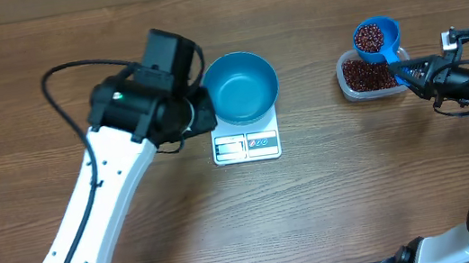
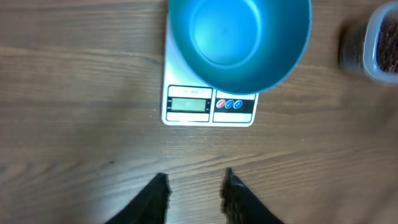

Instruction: Scoop item into bowl and weigh 150g on scale

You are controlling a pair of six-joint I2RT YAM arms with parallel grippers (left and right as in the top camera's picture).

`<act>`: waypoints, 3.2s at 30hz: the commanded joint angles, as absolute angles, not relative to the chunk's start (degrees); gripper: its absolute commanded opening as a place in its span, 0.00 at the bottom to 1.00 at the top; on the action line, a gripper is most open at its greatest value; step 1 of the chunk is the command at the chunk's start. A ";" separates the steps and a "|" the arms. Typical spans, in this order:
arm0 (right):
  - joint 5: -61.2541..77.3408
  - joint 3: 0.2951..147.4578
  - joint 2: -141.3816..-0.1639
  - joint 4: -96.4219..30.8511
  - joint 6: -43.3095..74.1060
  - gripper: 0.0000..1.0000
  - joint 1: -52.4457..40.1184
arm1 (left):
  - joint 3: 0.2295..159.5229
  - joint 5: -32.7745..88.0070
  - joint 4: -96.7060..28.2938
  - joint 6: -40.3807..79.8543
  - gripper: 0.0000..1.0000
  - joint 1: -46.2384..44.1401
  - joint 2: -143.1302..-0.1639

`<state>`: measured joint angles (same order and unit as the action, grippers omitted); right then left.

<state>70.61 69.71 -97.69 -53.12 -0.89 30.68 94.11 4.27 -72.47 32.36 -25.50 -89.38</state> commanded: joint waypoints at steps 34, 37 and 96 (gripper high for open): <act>73.41 70.39 -98.02 -52.31 -1.98 0.04 30.89 | 94.11 4.95 -65.12 2.87 0.04 -34.87 -111.46; 73.41 70.41 -98.02 -52.31 -1.98 0.04 30.89 | 94.11 4.93 -64.45 -0.03 0.04 -35.75 -112.97; 73.41 70.39 -98.02 -52.34 -1.98 0.04 30.87 | 87.09 4.47 -55.07 -11.66 0.04 -39.20 -114.76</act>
